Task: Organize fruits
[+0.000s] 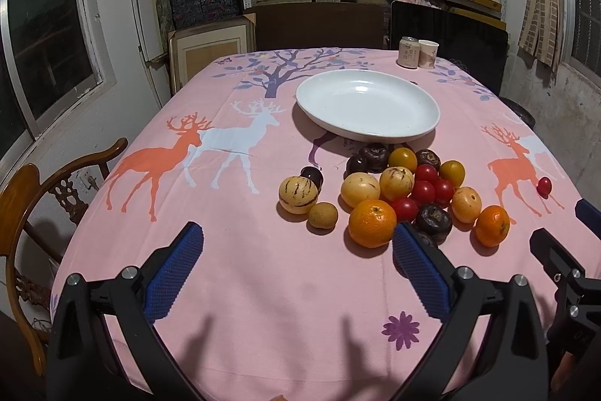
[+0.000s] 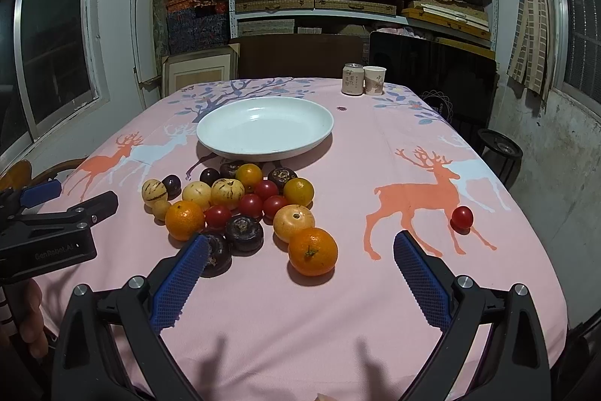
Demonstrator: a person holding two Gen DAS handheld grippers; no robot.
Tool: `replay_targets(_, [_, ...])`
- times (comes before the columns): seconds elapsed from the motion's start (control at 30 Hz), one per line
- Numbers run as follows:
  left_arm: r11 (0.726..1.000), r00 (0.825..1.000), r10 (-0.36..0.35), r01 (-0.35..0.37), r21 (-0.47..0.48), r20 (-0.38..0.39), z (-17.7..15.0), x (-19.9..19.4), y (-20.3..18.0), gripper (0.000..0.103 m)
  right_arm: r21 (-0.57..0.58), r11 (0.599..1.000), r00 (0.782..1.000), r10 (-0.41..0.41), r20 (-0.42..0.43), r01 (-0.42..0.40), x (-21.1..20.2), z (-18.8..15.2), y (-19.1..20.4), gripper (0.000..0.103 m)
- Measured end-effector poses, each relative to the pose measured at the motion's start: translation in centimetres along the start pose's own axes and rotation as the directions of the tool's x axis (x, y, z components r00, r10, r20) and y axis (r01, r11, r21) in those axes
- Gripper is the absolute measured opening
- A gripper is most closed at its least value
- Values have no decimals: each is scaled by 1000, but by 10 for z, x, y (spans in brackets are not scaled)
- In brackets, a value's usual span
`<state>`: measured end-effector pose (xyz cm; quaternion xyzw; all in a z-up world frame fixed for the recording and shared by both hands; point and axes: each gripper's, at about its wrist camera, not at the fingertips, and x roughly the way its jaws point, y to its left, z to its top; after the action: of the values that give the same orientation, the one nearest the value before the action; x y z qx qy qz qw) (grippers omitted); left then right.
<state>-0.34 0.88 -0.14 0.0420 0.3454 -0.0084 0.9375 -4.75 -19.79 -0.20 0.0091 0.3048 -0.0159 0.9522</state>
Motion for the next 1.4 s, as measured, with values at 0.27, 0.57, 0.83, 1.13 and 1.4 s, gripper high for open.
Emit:
replay_targets(0.27, [1000, 1000, 2, -2, -2, 1, 0, 0, 2, 99, -3, 1000, 1000, 5, 0, -5, 0, -1, 2, 100])
replay_targets(0.57, [1000, 1000, 2, -2, -15, -4, -1, -1, 6, 99, -5, 1000, 1000, 9, -2, -9, 0, -2, 4, 99])
replay_targets(0.83, [1000, 1000, 2, -2, -17, -8, -2, 1, 7, 99, -5, 1000, 1000, 10, -3, -10, 0, -3, 5, 99])
replay_targets(1.13, [1000, 1000, 2, -2, -18, -16, -1, 3, 6, 99, -6, 1000, 1000, 12, -5, -12, 0, -3, 5, 99])
replay_targets(1.4, [1000, 1000, 2, -2, -19, -16, -1, 4, 6, 99, -6, 1000, 1000, 11, -5, -11, 0, -3, 5, 100])
